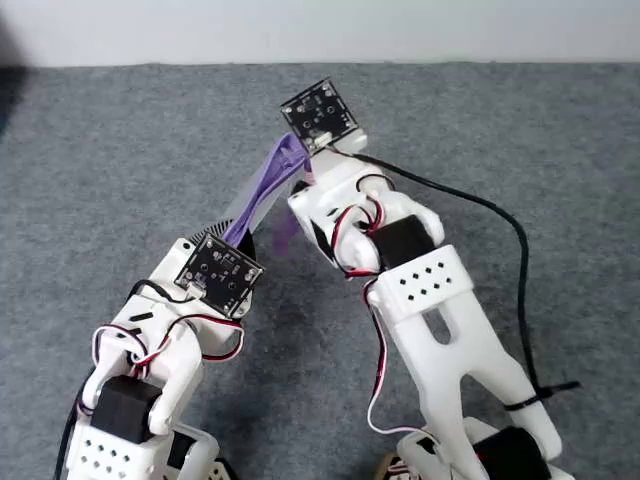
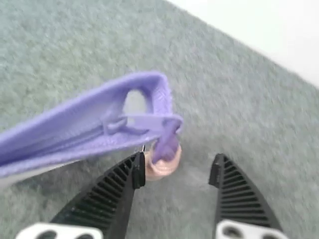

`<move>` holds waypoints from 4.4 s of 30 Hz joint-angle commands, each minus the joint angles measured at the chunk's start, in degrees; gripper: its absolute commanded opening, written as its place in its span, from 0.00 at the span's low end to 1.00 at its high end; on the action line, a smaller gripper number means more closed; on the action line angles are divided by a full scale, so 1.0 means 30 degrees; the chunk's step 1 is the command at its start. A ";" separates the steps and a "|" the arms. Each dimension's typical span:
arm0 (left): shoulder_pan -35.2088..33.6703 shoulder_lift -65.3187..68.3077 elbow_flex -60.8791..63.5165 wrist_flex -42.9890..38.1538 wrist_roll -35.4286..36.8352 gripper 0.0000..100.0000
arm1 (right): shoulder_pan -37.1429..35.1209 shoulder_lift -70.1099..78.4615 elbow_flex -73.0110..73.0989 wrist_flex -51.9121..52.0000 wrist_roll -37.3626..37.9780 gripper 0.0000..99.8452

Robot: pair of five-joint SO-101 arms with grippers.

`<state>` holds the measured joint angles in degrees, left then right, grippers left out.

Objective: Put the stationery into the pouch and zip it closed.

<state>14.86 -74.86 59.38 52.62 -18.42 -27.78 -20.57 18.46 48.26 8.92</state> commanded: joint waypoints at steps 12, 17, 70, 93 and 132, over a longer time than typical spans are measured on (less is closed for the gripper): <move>-0.0234 -0.0322 -0.0161 0.0088 0.0293 0.01 | -0.0073 0.2066 -0.1729 -0.1919 -0.0088 0.18; -0.0264 -0.0322 -0.0190 0.0088 0.0293 0.01 | 0.0513 0.1480 -0.1729 -0.1949 0.0440 0.01; -0.0293 -0.0352 -0.2125 0.0000 0.5216 0.34 | 0.5670 0.3238 -0.3868 0.4586 0.0410 0.25; -0.2901 -0.0352 -0.4088 0.0088 0.7766 0.19 | 0.6960 0.0864 -0.3897 1.2088 -0.3341 0.25; -0.4366 -0.9817 0.4557 0.5245 0.5832 0.01 | 0.6520 -2.2198 1.2952 1.0095 -0.7443 0.01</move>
<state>2.20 -102.46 70.73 68.53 0.22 -8.26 -82.81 52.31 80.97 -13.76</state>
